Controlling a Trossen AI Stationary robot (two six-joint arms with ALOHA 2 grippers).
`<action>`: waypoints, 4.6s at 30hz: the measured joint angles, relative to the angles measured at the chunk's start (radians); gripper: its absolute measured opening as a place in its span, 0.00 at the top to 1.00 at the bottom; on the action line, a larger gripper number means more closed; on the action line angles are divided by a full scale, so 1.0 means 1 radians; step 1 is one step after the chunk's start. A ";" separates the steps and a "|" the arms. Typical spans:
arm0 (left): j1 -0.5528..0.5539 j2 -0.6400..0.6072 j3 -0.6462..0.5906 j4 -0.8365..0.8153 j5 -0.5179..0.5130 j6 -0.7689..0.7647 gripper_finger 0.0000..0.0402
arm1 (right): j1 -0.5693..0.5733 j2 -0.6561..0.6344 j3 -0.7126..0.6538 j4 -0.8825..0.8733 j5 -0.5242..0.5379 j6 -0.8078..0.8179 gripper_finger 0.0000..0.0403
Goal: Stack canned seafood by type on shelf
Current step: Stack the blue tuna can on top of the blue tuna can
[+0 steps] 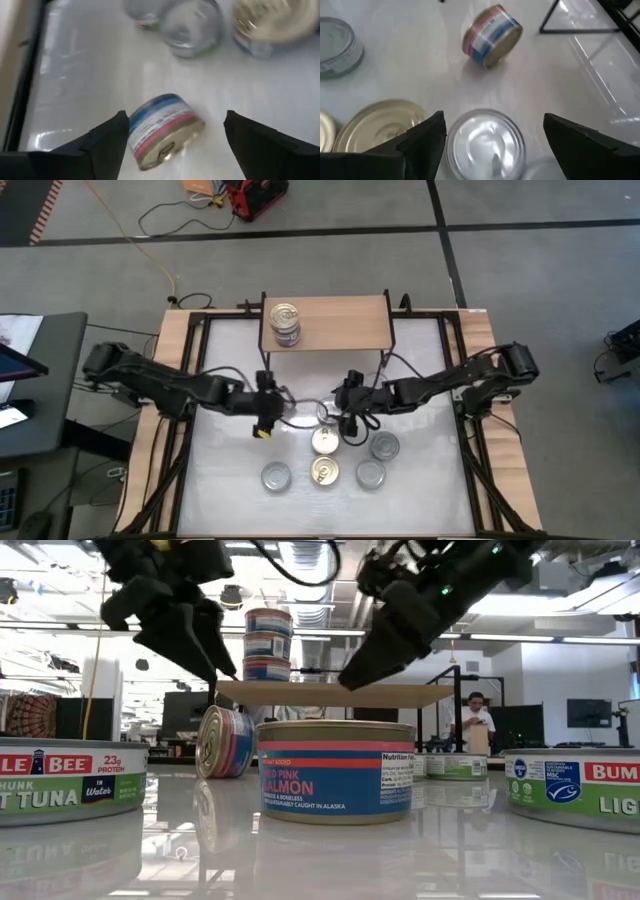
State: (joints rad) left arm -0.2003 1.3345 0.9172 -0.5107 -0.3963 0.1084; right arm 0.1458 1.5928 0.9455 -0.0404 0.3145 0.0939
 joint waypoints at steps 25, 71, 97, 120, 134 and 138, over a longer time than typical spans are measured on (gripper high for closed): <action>0.235 0.541 0.464 -0.630 0.284 0.505 0.26 | 0.162 -0.233 0.000 -0.326 0.096 0.100 0.11; 0.732 -0.184 0.464 -0.047 0.430 -0.451 0.57 | 0.040 -0.354 -0.002 0.086 0.206 -0.409 0.12; 0.947 -0.089 0.464 0.006 0.707 -0.493 0.56 | -0.568 0.108 0.556 0.142 -0.500 -0.505 0.23; 0.881 -0.090 0.464 0.017 0.707 -0.558 0.56 | -0.600 0.130 0.651 0.040 -0.590 -0.195 0.48; 0.876 -0.090 0.463 -0.038 0.705 -0.537 0.54 | -0.630 0.130 0.651 0.082 -0.680 -0.201 0.36; 0.876 -0.090 0.463 -0.038 0.710 -0.552 0.54 | -0.622 0.130 0.650 0.085 -0.685 -0.206 0.35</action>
State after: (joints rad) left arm 0.6754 1.2449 1.3804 -0.5491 0.3141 -0.4434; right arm -0.4767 1.7226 1.5959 0.0444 -0.3700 -0.1122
